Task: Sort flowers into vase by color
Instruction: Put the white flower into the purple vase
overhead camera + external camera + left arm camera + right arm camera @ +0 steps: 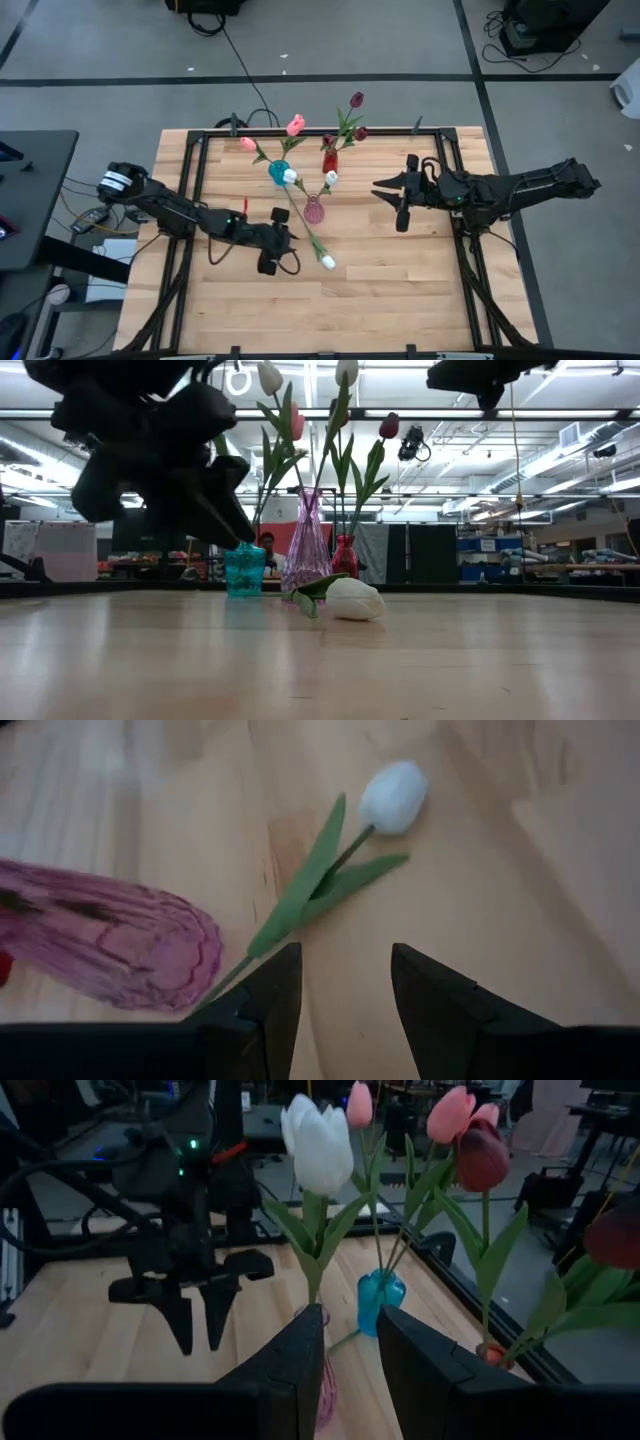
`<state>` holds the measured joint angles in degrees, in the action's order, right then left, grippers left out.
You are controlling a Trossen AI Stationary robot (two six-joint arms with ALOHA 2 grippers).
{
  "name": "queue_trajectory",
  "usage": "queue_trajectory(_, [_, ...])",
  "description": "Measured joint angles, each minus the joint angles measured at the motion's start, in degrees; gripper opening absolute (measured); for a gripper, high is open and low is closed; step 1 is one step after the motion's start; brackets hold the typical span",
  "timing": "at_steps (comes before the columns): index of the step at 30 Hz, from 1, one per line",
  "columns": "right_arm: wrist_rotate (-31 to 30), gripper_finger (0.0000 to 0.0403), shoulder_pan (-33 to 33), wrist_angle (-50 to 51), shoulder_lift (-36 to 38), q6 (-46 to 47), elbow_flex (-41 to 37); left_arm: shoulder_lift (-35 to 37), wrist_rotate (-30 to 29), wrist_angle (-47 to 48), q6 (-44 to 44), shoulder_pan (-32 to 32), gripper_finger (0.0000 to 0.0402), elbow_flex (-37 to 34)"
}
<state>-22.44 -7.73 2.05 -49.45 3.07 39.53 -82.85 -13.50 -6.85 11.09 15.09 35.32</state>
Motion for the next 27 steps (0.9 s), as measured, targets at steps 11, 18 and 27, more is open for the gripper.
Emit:
queue_trajectory(11, [0.0,0.0110,-0.1,1.5,-0.9,0.1,-1.1,-4.5,-6.1,11.5,9.6,-0.7,0.0161,7.2])
queue_trajectory(18, [0.0,0.0110,-0.1,0.9,-2.4,-0.8,-1.2,-4.6,-2.4,11.0,12.7,-5.3,0.0160,7.3])
queue_trajectory(27, [1.1,0.0110,-0.1,1.4,-2.8,-0.7,-1.2,-12.8,-1.4,23.4,18.2,-5.6,0.0135,18.8])
